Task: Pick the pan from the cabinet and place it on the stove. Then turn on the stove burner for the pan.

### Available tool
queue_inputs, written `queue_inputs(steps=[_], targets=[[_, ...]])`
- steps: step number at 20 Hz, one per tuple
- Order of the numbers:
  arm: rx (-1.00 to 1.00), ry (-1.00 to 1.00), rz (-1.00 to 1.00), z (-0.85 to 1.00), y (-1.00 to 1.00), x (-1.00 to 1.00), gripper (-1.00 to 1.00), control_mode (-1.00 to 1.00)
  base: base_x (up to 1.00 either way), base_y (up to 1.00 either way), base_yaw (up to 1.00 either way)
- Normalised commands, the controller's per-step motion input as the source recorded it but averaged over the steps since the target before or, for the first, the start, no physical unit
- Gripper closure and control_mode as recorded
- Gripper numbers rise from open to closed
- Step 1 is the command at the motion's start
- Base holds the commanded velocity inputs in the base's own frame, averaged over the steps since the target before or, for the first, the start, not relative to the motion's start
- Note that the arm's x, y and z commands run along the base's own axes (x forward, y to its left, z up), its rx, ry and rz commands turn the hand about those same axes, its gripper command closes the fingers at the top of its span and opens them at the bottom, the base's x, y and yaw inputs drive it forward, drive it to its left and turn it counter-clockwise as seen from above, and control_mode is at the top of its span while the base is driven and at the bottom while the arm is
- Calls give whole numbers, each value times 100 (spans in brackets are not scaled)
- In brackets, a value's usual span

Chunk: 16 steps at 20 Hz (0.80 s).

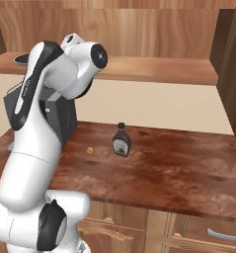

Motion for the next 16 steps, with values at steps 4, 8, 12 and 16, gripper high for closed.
queue_inputs(steps=[4, 8, 12, 16], targets=[[0, 0, -2, 0, 5, 34, -100, -100, 0, 0, 0], [-1, 0, 0, -1, 0, 33, -100, -100, 0, 0, 0], [-3, 2, 0, -5, 0, 32, -100, -100, 0, 0, 0], [-3, 3, 0, -5, 0, 26, -100, -100, 0, 0, 0]])
